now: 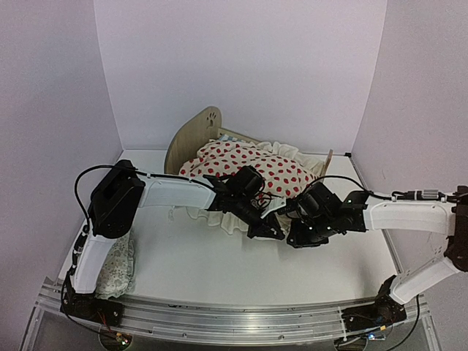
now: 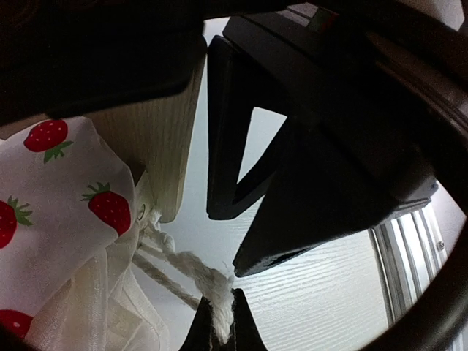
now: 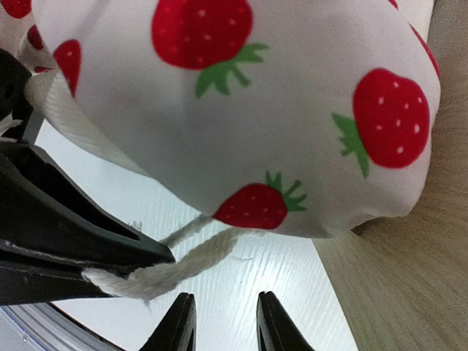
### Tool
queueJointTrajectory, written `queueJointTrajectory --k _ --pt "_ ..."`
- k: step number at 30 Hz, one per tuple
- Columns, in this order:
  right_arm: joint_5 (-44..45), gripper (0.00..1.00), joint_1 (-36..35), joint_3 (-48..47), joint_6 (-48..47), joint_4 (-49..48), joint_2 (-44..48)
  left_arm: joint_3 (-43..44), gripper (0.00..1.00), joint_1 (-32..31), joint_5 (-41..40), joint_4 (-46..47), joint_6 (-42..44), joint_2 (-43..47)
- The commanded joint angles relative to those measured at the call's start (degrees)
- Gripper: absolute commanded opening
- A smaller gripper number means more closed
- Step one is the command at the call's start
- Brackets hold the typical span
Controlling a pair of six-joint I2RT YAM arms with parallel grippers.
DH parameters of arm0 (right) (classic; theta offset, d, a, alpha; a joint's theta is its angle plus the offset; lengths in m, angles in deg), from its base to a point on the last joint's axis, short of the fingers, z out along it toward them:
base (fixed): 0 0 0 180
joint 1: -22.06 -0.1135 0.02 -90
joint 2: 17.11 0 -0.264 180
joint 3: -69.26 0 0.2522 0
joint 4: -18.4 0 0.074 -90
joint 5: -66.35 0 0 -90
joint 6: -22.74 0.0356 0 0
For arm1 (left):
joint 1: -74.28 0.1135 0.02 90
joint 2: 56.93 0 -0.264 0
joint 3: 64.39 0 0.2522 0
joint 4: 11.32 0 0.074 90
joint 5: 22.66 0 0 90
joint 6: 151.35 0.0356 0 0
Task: Set up the pet bed
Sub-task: Tie the right ropes of the mattress at the bed frame base.
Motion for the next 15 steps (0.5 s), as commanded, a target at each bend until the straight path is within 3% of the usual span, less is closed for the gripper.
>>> queueJointTrajectory --k 1,8,15 --pt "-4.9 0.33 -0.5 -5.2 -9.2 -2.0 0.6 -0.9 0.00 0.1 1.7 0.7 -0.1 -0.5" --pt "-8.8 0.45 -0.4 -6.7 -19.5 -0.3 3.1 -1.2 0.00 0.3 2.7 1.5 0.8 -1.0" --pt "-16.6 0.46 2.2 -5.8 -28.0 0.5 6.7 0.0 0.00 0.7 3.4 1.5 1.0 -2.0"
